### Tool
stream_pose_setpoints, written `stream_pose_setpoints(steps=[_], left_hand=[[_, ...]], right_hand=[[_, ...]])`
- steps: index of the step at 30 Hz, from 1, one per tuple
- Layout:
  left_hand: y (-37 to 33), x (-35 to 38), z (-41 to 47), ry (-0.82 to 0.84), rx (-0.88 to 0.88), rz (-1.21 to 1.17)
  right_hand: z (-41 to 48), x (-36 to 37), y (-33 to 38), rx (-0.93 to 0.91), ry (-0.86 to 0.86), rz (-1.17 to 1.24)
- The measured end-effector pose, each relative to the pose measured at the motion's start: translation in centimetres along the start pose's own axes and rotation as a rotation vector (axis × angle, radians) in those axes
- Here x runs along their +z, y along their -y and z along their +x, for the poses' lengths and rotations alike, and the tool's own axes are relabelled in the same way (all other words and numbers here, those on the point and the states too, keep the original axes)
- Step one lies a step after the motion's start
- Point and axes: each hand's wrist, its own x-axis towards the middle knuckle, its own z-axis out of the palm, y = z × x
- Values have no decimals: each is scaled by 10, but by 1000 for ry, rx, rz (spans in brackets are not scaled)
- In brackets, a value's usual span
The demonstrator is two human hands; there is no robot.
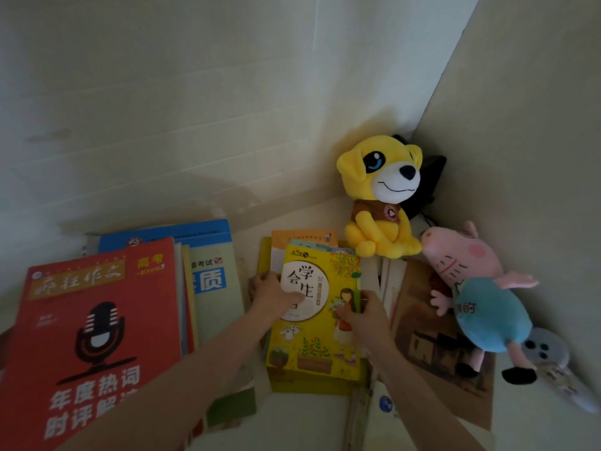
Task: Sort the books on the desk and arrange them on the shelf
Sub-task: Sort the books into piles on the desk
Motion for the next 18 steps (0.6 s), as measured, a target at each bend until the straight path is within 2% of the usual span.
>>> stream_pose_setpoints(steps=[6, 9, 13, 18], left_hand=[[-2, -13, 4, -10, -52, -274], [-3, -10, -3, 75, -80, -373], [-6, -4, -15, 104, -29, -529], [1, -7, -42, 141, 153, -690]], right_hand=[[4, 15, -3, 27, -31, 30], [16, 12, -26, 65, -43, -8], [2, 3, -13, 30, 1, 55], [-15, -14, -4, -119, 52, 200]])
